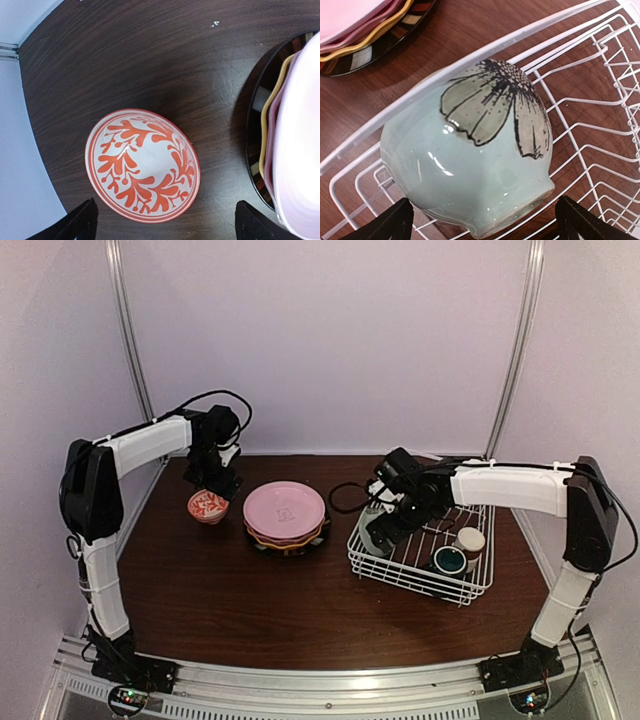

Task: Unload the mixed dishes from the dish rack
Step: Grab the bowl from the dish rack.

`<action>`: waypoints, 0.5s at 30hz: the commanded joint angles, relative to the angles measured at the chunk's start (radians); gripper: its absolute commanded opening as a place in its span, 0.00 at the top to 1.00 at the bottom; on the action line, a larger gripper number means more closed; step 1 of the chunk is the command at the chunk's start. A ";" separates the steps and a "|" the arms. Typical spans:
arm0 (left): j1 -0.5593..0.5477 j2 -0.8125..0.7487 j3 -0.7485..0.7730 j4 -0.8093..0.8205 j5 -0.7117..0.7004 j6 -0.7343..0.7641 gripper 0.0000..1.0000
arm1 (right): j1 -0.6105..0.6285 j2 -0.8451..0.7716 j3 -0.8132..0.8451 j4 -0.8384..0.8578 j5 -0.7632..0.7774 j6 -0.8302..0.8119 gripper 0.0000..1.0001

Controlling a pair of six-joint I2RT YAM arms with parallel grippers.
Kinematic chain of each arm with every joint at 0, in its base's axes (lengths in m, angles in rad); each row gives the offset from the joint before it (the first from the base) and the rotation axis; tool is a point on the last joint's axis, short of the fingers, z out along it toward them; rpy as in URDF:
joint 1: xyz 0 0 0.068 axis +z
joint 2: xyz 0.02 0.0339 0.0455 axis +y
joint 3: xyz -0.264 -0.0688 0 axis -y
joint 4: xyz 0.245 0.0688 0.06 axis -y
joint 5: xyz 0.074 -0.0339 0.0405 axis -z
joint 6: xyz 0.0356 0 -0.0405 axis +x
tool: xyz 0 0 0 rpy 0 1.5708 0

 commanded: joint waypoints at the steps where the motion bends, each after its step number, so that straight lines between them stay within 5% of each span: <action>1: -0.003 -0.049 -0.008 0.048 -0.015 -0.023 0.02 | -0.038 0.018 0.034 0.035 0.099 0.020 0.00; 15: -0.003 -0.110 -0.027 0.090 0.014 -0.041 0.03 | -0.038 -0.141 -0.164 0.301 0.024 0.029 0.00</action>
